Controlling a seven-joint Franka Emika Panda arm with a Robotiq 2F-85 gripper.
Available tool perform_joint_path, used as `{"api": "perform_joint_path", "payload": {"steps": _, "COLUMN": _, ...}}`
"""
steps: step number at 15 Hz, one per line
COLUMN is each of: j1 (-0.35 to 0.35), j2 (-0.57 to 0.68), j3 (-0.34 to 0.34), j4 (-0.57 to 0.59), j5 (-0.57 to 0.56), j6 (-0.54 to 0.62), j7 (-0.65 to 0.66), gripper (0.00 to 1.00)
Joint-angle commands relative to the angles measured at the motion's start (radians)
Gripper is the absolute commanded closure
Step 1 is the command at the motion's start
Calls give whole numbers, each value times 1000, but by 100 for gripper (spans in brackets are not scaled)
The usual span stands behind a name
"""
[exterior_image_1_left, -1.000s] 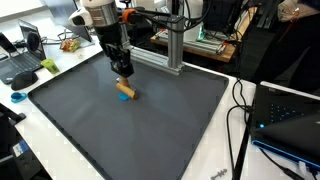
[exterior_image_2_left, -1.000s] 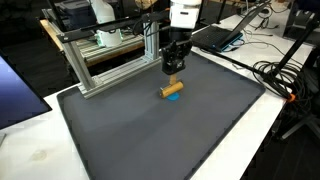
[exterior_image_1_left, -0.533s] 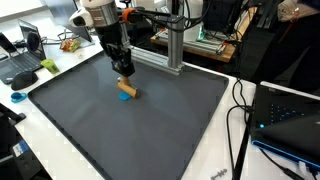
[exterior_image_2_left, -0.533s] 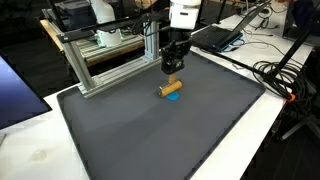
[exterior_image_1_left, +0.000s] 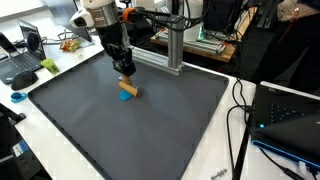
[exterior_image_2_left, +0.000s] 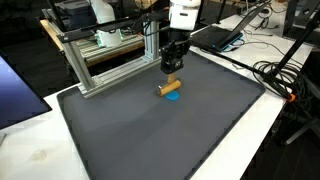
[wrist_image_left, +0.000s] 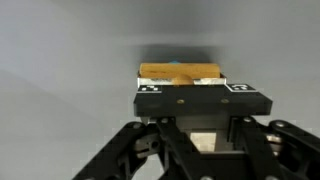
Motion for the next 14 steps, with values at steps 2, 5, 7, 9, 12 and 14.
{"api": "perform_joint_path", "payload": {"steps": 2, "j1": -18, "j2": 33, "j3": 11, "j4": 1, "j5": 31, "j6": -32, "j7": -27, "gripper": 78}}
{"api": "perform_joint_path", "payload": {"steps": 5, "j1": -22, "j2": 7, "j3": 5, "j4": -12, "j5": 29, "j6": -11, "j7": -21, "gripper": 78}}
{"api": "perform_joint_path", "payload": {"steps": 7, "j1": -25, "j2": -34, "j3": 0, "j4": -28, "j5": 22, "j6": 4, "j7": -23, "gripper": 78}}
{"api": "perform_joint_path", "payload": {"steps": 9, "j1": -28, "j2": -80, "j3": -1, "j4": -45, "j5": 12, "j6": -2, "j7": -40, "gripper": 78}}
{"api": "perform_joint_path", "payload": {"steps": 12, "j1": -31, "j2": -152, "j3": -1, "j4": -67, "j5": -36, "j6": 13, "j7": -120, "gripper": 78}}
{"api": "perform_joint_path", "payload": {"steps": 14, "j1": -44, "j2": -192, "j3": 16, "j4": -68, "j5": -27, "j6": -10, "j7": -246, "gripper": 78}}
